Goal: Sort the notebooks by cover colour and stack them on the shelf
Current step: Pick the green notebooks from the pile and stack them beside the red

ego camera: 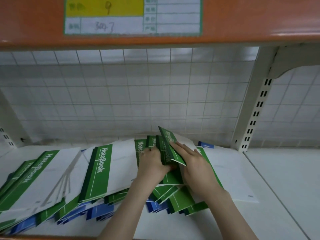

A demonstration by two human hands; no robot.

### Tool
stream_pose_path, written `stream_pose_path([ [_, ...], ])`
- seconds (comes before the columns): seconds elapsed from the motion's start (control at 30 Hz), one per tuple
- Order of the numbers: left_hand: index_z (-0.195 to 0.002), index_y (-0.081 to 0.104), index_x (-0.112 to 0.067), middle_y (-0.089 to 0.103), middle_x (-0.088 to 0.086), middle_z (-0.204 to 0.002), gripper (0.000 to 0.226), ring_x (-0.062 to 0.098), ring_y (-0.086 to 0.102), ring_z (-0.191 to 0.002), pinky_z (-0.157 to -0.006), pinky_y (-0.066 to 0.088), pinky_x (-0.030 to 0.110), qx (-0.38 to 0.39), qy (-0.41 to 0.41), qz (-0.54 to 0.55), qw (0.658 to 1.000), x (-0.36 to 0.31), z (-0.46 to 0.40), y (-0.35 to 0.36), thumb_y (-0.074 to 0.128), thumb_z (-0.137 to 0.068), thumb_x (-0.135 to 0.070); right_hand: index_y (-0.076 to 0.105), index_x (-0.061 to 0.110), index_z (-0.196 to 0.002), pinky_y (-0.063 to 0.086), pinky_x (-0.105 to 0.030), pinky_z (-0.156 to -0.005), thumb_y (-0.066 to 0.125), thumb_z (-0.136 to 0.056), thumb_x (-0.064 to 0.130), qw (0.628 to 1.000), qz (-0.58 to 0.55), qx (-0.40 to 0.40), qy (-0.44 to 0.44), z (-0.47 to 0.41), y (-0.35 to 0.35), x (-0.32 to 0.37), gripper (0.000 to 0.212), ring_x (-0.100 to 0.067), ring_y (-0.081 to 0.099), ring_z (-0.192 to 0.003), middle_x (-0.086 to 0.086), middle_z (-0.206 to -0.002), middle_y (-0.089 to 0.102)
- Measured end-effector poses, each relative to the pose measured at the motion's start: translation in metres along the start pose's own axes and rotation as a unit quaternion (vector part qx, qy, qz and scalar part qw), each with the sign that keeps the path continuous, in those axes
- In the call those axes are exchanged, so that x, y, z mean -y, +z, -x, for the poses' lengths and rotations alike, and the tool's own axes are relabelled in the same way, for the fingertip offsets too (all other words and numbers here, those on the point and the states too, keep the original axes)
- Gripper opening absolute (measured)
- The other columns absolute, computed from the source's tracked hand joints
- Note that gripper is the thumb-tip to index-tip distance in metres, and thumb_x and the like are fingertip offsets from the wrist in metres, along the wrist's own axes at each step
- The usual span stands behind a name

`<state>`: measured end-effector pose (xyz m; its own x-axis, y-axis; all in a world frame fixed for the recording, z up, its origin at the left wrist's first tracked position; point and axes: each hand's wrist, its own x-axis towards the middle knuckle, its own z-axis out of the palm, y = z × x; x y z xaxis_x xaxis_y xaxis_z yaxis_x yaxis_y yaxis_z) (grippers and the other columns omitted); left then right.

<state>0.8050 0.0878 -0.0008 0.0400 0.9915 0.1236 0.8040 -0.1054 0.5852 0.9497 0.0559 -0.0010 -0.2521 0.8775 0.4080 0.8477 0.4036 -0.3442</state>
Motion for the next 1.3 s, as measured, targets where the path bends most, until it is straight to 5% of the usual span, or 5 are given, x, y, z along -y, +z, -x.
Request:
stream_pose_path([
  [0.2,-0.085,0.057,-0.014,0.061,0.003,-0.091,0.008,0.018,0.054,-0.079,-0.056,0.037,0.021,-0.003,-0.026,-0.025,0.999,0.001,-0.006,-0.008,0.065,-0.084,-0.012,0.022,0.034,-0.148,0.02,-0.023,-0.11,0.051,-0.086,0.012,0.999,-0.013,0.05,-0.004,0.007,0.011,-0.004,0.072,-0.01,0.027,-0.139,0.01,-0.153,0.028],
  [0.37,-0.094,0.068,-0.008,0.069,0.006,-0.089,0.014,0.02,0.065,-0.081,-0.07,0.057,0.034,0.006,-0.047,0.056,0.997,0.004,-0.01,-0.007,0.061,-0.084,-0.001,0.024,0.036,-0.147,0.021,-0.021,-0.11,0.049,-0.091,0.026,0.998,-0.035,0.051,-0.004,0.006,0.015,-0.009,0.063,-0.007,0.03,-0.137,0.012,-0.152,0.03],
  [0.7,-0.08,0.05,-0.014,0.05,-0.001,-0.081,0.013,0.008,0.043,-0.063,-0.046,0.028,0.016,-0.022,-0.034,-0.049,0.998,0.002,-0.01,-0.003,0.057,-0.087,-0.005,0.025,0.037,-0.147,0.019,-0.03,-0.115,0.043,-0.094,0.044,0.997,-0.035,0.069,-0.007,0.006,0.022,-0.012,0.056,-0.007,0.028,-0.138,0.013,-0.152,0.029],
  [1.07,-0.111,0.049,-0.016,0.062,0.006,-0.101,0.019,0.022,0.064,-0.09,-0.072,0.052,0.034,-0.02,-0.099,0.346,0.933,-0.004,-0.009,-0.004,0.056,-0.093,-0.019,0.011,0.037,-0.15,0.014,-0.031,-0.118,0.035,-0.072,0.082,0.996,-0.074,0.05,-0.001,0.007,0.02,-0.005,0.093,-0.001,0.015,-0.141,0.017,-0.155,0.014],
  [1.3,-0.09,0.062,-0.019,0.066,0.005,-0.082,0.024,0.017,0.063,-0.072,-0.062,0.05,0.019,-0.051,0.037,0.186,0.981,-0.002,-0.006,-0.015,0.042,-0.1,-0.028,0.019,0.034,-0.149,0.025,-0.044,-0.114,0.04,-0.096,0.01,0.989,-0.136,-0.021,0.047,0.006,0.011,-0.011,0.062,-0.009,0.028,-0.14,0.008,-0.152,0.032],
])
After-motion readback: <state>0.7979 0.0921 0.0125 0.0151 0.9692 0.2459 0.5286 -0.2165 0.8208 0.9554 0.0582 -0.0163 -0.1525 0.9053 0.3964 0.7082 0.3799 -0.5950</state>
